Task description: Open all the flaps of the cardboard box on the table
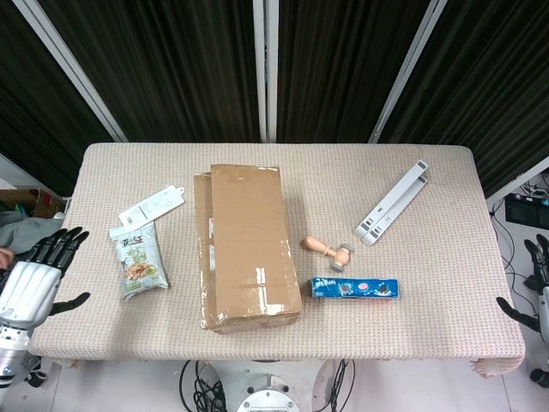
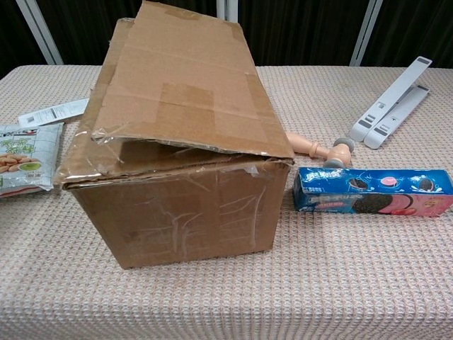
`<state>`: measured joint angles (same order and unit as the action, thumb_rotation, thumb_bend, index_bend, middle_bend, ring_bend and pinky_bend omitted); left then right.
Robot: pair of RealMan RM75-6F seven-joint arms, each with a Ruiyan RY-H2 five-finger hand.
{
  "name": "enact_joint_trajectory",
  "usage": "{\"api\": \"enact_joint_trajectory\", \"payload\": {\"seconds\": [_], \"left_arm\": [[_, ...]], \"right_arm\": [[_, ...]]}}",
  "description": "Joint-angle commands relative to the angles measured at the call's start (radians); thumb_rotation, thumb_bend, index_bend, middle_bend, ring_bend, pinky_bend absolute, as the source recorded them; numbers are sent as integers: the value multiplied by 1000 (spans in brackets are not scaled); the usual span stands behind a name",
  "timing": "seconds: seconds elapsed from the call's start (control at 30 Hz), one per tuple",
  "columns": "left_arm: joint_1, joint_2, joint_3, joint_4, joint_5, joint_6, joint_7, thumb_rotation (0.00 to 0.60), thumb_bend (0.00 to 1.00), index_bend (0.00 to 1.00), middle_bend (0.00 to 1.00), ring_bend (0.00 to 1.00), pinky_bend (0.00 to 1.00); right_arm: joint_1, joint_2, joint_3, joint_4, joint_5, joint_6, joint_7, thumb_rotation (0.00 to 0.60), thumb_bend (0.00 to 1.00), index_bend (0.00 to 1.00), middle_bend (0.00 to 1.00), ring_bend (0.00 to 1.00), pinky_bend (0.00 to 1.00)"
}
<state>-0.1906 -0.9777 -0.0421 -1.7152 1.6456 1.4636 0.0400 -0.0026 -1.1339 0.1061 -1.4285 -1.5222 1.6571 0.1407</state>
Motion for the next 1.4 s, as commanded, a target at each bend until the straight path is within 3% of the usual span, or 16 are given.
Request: {"api": "enact_joint_trajectory", "payload": {"seconds": [0.03,0.5,1.0,1.23,1.4], "left_arm": [[-54,0,-28,-35,10,-51,8,597,54,58,65,83,189],[-345,-187,-154,-41,-43,-316,15,598,55,58,61,83,188],[-498,-316,-206,20,-102,-401,-7,599,54,57,60,84,188],[-565,-335,-254,6,-170,-444,-38,597,54,58,61,83,187],[-617,-397,-318,32,-220,-420,-23,549,54,58,60,84,187]], "right_arm": [[-7,8,8,1,9,11,15,600,0,0,0,0,0],[-36,72,41,-40,38,53,79,600,0,0,0,0,0],[-25,64,47,-13,71,-2,100,600,0,0,0,0,0],[-22,62,54,-3,85,-16,111,600,0,0,0,0,0],[-20,58,58,6,86,-18,123,600,0,0,0,0,0]]}}
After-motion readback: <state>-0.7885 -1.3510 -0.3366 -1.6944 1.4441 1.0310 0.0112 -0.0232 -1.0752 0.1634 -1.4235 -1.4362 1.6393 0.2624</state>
